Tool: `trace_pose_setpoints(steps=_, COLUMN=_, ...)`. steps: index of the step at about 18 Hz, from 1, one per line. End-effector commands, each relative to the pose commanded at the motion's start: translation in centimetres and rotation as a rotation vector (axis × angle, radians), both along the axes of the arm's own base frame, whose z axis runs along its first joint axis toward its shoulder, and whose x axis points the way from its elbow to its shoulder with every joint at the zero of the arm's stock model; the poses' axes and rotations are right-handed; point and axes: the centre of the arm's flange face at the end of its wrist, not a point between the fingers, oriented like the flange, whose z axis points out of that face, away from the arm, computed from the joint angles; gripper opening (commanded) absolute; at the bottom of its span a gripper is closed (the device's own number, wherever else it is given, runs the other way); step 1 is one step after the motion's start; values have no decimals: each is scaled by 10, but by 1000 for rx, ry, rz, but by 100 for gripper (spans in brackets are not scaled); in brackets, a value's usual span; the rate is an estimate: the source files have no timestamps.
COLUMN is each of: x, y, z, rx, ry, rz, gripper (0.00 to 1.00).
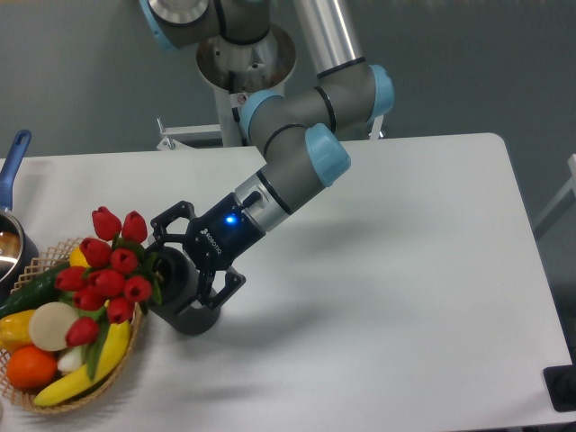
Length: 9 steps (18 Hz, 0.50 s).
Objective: Insert the flowers into the vase
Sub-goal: 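Push the tulips deeper into the vase and straighten them upright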
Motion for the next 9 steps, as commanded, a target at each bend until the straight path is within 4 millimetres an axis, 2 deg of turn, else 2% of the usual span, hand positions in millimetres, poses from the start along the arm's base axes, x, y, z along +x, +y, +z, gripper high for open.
trace_pose_setpoints(steps=9, x=-3, y=-13, z=1, rx=-3, ry=-4, rz=21, gripper=100)
